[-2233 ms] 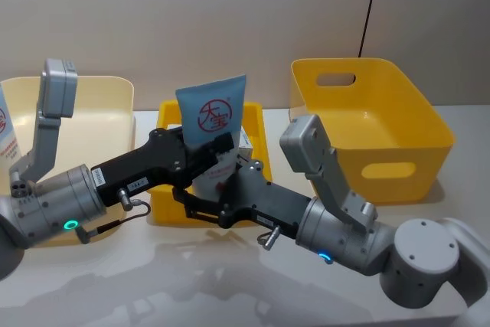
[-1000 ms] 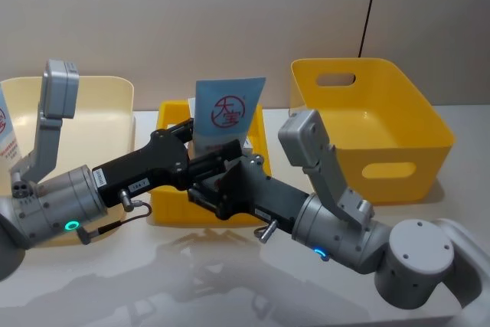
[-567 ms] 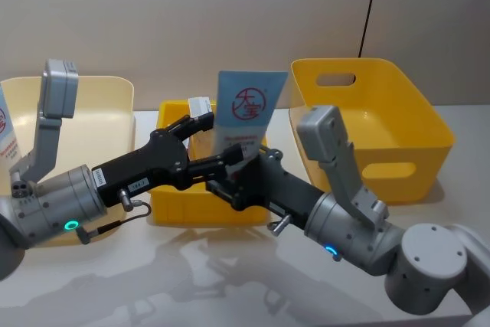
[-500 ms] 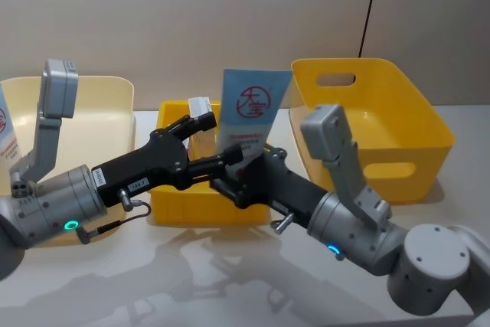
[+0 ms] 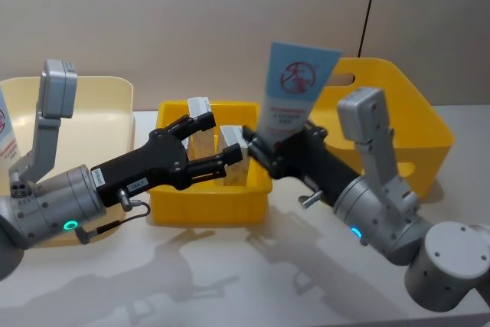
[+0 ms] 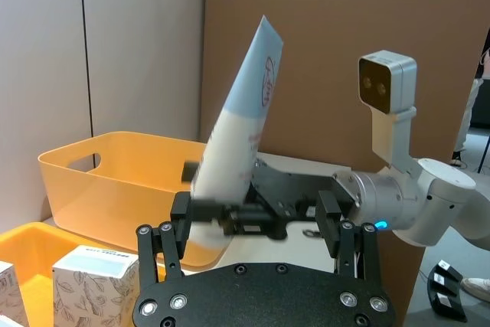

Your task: Bimanual collaborative sorting of washing and personal care products

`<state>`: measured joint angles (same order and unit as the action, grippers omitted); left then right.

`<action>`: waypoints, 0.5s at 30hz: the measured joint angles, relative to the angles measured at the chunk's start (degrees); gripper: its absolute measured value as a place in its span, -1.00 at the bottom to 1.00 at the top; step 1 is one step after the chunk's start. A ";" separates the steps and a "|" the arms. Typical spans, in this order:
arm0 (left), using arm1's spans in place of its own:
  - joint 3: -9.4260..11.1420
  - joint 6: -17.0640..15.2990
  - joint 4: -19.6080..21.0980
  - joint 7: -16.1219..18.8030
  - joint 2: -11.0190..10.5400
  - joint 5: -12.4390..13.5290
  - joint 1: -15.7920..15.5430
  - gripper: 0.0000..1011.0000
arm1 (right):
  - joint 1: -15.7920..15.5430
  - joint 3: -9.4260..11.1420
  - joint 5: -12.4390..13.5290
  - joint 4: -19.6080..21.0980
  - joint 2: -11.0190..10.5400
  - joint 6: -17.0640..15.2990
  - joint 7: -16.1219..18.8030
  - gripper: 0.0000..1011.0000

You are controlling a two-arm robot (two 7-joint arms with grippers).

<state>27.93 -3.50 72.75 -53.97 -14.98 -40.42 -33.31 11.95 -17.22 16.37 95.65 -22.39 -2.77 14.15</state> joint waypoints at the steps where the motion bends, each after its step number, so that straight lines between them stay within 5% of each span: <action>1: 0.00 0.00 0.00 0.00 0.00 0.00 0.00 0.98 | -0.04 0.56 -0.42 0.02 0.16 0.23 -0.86 0.23; 15: 0.01 0.00 0.00 0.05 0.00 0.00 0.00 0.98 | 1.21 4.59 -5.33 -1.28 1.83 2.41 -9.02 0.23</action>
<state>27.94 -3.50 72.74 -53.93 -14.98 -40.42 -33.30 13.16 -12.63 11.03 94.37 -20.56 -0.36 5.13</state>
